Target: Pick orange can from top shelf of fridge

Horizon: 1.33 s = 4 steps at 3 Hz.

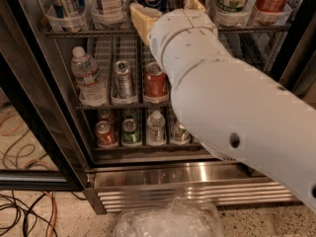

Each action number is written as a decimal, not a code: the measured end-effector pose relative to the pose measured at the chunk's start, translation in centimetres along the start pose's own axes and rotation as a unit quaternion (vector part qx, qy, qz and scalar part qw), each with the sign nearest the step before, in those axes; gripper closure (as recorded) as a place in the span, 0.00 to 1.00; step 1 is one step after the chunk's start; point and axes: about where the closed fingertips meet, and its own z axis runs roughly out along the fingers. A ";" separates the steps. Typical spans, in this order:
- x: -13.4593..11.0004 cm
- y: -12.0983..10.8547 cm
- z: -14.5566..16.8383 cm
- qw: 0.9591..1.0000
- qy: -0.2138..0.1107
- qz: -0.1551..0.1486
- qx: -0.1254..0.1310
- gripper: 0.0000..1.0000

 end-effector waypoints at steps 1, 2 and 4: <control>0.3 -0.6 0.3 1.000 -0.003 -0.012 0.011 0.29; 0.7 -1.7 0.5 0.999 -0.001 -0.023 0.023 0.28; 1.7 -3.6 2.4 0.998 0.004 -0.046 0.041 0.28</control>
Offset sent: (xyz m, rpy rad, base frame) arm 0.0233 -0.0322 -0.0194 -0.0566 0.0037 -0.0879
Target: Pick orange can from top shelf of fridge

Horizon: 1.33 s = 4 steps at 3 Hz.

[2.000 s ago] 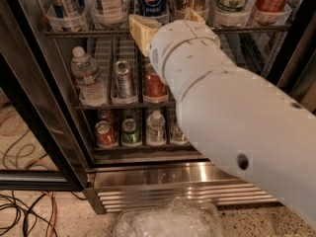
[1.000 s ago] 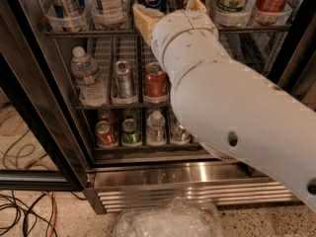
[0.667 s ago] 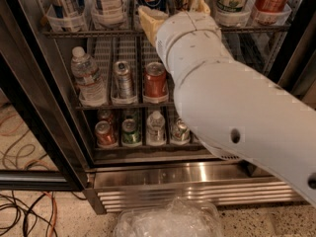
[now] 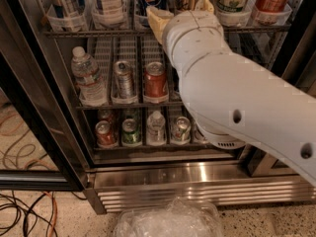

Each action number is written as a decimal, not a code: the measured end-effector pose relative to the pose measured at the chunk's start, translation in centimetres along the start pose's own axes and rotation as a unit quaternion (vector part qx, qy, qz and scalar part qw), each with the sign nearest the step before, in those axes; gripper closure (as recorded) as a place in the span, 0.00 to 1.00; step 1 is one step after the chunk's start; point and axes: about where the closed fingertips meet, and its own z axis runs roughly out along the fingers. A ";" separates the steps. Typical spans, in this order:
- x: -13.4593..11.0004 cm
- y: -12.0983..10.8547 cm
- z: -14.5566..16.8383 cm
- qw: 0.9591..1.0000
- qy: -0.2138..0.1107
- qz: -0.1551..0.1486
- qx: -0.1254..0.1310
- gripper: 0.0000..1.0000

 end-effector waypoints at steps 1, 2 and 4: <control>0.2 -0.5 0.9 1.000 0.002 -0.017 0.009 0.28; 0.1 -1.3 1.1 0.999 -0.001 -0.031 0.027 0.29; -0.3 -2.7 1.0 0.997 -0.008 -0.038 0.059 0.32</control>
Offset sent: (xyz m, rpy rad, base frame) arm 0.0196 -0.0245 -0.0017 -0.0813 -0.0207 -0.1070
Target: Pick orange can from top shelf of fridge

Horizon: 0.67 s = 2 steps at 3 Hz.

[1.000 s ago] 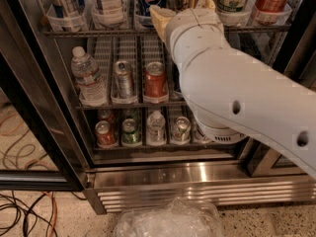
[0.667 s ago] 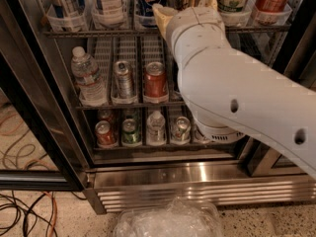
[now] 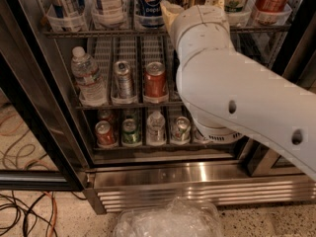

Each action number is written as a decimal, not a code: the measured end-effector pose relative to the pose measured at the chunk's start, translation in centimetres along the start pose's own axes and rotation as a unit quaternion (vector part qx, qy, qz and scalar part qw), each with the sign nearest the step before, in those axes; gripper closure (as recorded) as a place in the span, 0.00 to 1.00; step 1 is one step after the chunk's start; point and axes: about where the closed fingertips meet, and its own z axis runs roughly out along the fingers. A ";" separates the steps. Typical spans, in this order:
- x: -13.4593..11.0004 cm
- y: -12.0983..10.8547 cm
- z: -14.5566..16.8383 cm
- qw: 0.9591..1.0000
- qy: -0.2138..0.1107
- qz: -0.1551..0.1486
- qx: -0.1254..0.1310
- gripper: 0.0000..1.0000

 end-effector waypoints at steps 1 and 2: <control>-0.3 -0.6 -0.2 1.000 -0.006 0.002 0.014 0.38; -0.2 -1.3 -0.7 1.000 -0.007 0.009 0.026 0.39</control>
Offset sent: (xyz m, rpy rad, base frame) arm -0.0095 -0.0242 -0.0031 0.0495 -0.0219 -0.0725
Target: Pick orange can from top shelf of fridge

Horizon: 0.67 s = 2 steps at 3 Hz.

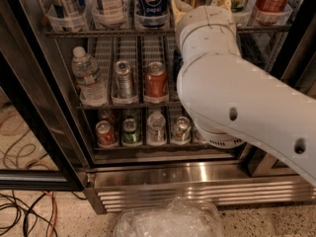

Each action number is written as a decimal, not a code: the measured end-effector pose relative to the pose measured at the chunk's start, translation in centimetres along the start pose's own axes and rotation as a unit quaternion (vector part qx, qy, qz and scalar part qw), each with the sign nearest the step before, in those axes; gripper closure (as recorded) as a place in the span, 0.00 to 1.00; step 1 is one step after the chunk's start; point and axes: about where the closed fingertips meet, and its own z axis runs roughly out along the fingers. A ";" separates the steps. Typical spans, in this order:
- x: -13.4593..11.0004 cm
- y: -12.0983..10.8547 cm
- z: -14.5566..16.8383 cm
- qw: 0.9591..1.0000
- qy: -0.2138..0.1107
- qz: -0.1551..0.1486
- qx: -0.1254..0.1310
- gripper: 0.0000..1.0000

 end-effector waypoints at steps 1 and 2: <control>0.2 -0.7 -0.2 1.000 0.003 0.013 0.006 0.38; 0.4 -1.1 0.2 0.999 0.006 0.035 0.004 0.38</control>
Offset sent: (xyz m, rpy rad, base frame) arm 0.0097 -0.0202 -0.0093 0.1314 0.0263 0.0079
